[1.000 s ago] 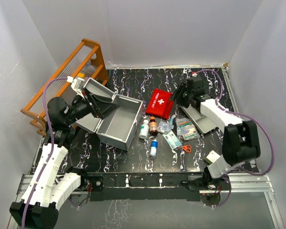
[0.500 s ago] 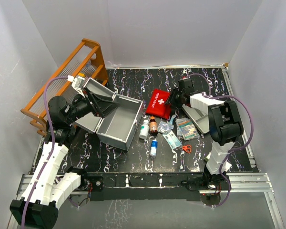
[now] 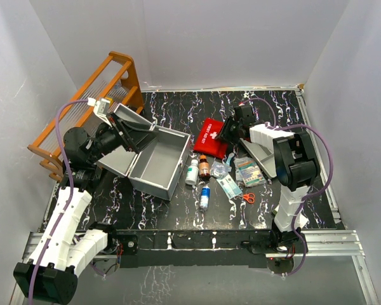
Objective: Organize the medicine kit
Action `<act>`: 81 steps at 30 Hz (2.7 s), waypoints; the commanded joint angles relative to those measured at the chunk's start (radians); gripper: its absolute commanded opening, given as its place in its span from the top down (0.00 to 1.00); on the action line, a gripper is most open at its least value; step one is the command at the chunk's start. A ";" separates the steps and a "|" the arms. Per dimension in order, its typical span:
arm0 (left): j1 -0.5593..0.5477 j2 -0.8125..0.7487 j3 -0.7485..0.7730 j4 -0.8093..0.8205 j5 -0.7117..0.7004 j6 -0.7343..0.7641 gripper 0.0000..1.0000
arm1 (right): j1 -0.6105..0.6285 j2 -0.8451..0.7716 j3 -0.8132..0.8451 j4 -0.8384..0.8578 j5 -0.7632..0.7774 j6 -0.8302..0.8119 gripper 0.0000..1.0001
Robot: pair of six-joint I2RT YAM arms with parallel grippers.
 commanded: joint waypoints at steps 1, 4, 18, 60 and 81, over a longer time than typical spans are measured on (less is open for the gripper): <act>-0.005 -0.007 0.010 0.029 -0.002 0.008 0.01 | 0.001 0.016 0.026 0.083 -0.044 0.032 0.72; -0.005 -0.013 0.007 0.017 -0.002 0.011 0.01 | 0.002 0.007 0.019 0.098 -0.042 0.045 0.81; -0.005 -0.018 0.022 -0.060 -0.024 0.062 0.01 | 0.002 -0.086 0.008 0.100 0.043 -0.013 1.00; -0.283 0.856 0.690 -0.364 -0.077 0.239 0.01 | 0.087 -0.960 -0.329 -0.243 -0.252 -0.575 1.00; -0.393 1.100 0.877 -0.781 0.298 0.523 0.01 | 0.251 -0.845 -0.181 -0.469 -0.533 -0.830 1.00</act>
